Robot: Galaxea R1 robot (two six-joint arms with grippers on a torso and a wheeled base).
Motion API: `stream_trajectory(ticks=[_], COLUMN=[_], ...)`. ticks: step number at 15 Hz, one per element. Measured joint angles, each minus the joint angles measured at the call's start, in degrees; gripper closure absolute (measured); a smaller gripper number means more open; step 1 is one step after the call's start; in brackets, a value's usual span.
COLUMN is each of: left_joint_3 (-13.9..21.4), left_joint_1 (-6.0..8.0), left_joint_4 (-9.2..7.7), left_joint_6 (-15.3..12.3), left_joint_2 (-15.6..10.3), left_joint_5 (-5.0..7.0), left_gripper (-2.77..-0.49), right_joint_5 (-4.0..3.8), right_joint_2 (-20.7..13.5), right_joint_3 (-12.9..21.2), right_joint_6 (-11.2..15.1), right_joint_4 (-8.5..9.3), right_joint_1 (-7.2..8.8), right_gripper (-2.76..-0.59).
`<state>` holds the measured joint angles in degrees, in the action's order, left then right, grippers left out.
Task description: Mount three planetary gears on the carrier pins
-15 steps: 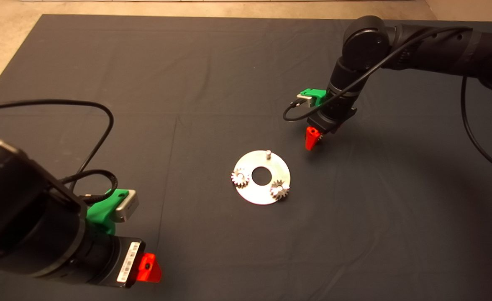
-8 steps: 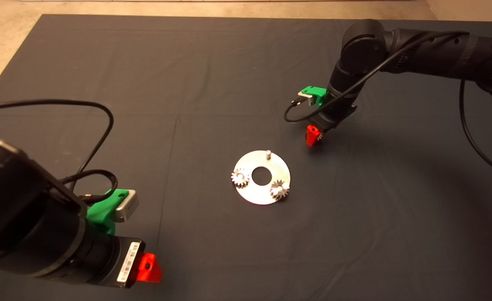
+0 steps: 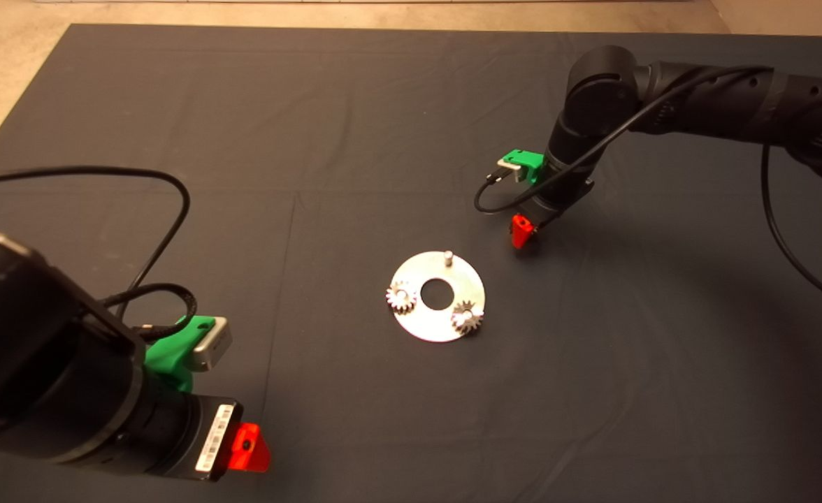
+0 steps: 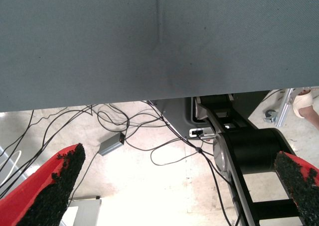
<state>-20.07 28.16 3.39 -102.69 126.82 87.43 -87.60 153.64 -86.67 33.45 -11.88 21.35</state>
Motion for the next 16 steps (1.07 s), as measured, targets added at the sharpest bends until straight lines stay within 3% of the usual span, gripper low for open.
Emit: stream_trajectory(ticks=[16], left_joint_3=[0.0], left_joint_1=[0.0], left_joint_4=[0.0], left_joint_6=[0.0], left_joint_2=[0.0], left_joint_5=[0.0], left_gripper=[-2.76], right_joint_5=[0.0], right_joint_2=[0.4], right_joint_3=[-2.8], right_joint_6=[-0.4], right_joint_4=[-0.35], right_joint_1=[-0.57], right_gripper=[-2.46])
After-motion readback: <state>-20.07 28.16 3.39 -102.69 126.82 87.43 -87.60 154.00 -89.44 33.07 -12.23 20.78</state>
